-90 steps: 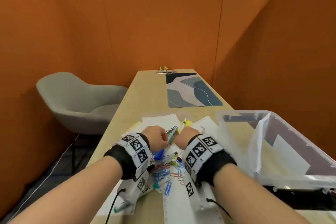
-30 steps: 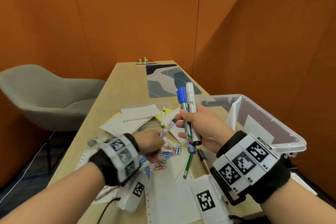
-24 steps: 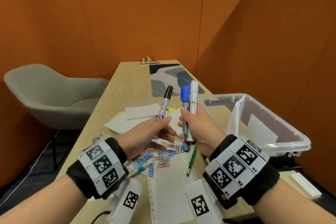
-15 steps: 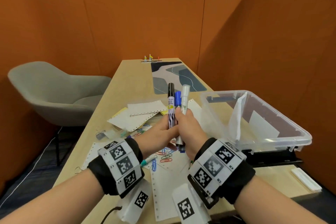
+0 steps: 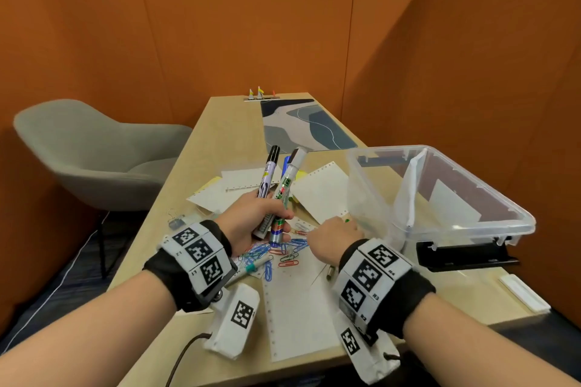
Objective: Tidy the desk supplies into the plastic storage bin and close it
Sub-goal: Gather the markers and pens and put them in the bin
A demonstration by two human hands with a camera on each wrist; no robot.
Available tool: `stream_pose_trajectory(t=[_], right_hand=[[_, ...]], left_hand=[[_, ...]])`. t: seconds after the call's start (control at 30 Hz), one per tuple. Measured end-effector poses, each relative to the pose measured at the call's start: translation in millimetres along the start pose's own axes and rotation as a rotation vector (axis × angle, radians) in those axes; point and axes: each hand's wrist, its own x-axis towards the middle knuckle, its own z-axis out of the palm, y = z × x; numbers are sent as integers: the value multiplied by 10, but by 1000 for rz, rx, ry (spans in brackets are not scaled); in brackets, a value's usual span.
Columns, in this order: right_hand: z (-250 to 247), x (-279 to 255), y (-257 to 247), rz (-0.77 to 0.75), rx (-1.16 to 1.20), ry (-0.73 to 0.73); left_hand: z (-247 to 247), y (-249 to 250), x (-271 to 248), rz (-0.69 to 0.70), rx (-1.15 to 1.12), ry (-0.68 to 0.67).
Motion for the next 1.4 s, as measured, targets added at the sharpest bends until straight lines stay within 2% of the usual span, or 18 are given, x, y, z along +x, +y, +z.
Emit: stream_pose_trajectory(t=[0.17, 0.37, 0.5, 0.6, 0.67, 0.73, 0.83, 0.9, 1.03, 1.1, 1.23, 1.4], right_hand=[[174, 35, 19, 129, -171, 54], [178, 87, 122, 13, -280, 80], [114, 104, 135, 34, -252, 13], [-9, 94, 122, -72, -255, 40], [-139, 92, 68, -188, -86, 132], [-247, 115, -18, -262, 289, 161], [-278, 152, -189, -291, 869, 49], [-252, 141, -249, -306, 1041, -17], [-239, 161, -240, -382, 1265, -135], [-227, 145, -257, -407, 1269, -175], [-176, 198, -283, -409, 1201, -82], [-199, 186, -281, -498, 1250, -116]], left_hand=[[-35, -42, -54, -27, 36, -2], [-93, -65, -76, -70, 27, 11], [-97, -83, -77, -106, 33, 12], [-104, -100, -75, -112, 19, 1], [-96, -97, -83, -100, 0, -30], [-69, -82, -90, -69, -5, -58], [-6, -66, -77, 13, -9, -87], [20, -70, -46, 44, 17, -76], [49, -67, -9, 70, 93, -37], [81, -66, 0, 88, 147, -24], [123, -73, 63, 108, 198, -12], [143, -57, 123, 129, 280, -43]])
